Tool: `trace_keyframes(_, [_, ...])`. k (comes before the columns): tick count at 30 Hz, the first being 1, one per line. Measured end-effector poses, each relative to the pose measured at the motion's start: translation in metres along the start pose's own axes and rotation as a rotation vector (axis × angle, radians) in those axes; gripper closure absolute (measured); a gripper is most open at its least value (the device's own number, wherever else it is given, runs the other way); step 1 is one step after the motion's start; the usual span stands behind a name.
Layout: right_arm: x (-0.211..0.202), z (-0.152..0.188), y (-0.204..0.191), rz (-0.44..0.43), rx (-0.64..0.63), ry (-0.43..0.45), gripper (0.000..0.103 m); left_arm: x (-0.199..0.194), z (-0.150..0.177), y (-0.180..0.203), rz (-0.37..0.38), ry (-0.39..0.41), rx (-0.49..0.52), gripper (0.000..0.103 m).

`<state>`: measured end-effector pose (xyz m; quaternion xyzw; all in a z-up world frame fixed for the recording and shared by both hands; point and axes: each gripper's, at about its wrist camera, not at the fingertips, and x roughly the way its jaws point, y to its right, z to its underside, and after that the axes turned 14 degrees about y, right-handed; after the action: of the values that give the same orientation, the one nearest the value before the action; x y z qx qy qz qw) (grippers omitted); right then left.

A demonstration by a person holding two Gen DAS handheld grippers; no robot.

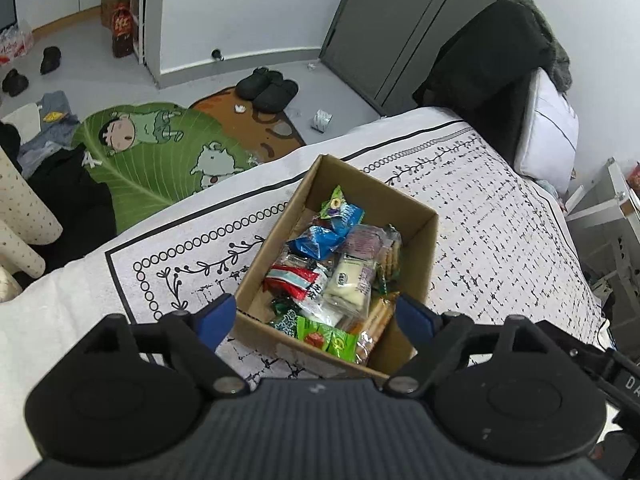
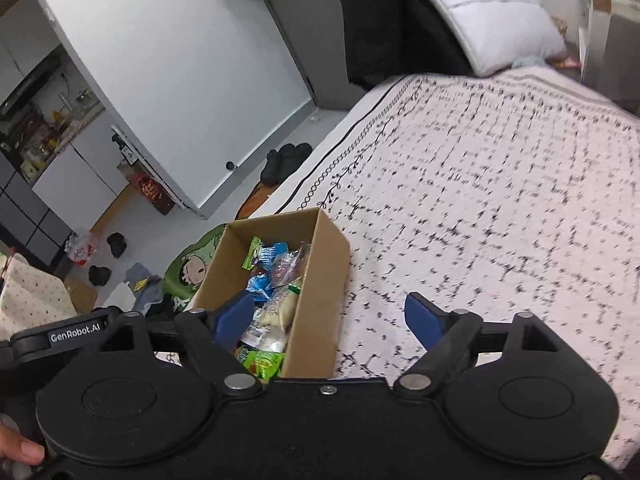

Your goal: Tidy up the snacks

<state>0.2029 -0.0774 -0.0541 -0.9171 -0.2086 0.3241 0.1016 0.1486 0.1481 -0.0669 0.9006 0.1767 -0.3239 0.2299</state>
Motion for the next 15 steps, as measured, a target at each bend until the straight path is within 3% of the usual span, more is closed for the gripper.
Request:
trace_keyframes(8, [-0.045, 0.0, 0.006, 0.025, -0.055, 0.082, 0.01, -0.03, 0.011, 0.015, 0.031, 0.045, 0.044, 0.0])
trace_keyframes(11, [-0.062, 0.002, 0.008, 0.032, -0.078, 0.108, 0.002, -0.043, 0.015, 0.019, 0.056, 0.063, 0.054, 0.0])
trace_keyframes(15, [-0.083, 0.004, 0.011, 0.028, -0.083, 0.134, 0.0, -0.059, 0.022, 0.027, 0.099, 0.061, 0.086, 0.0])
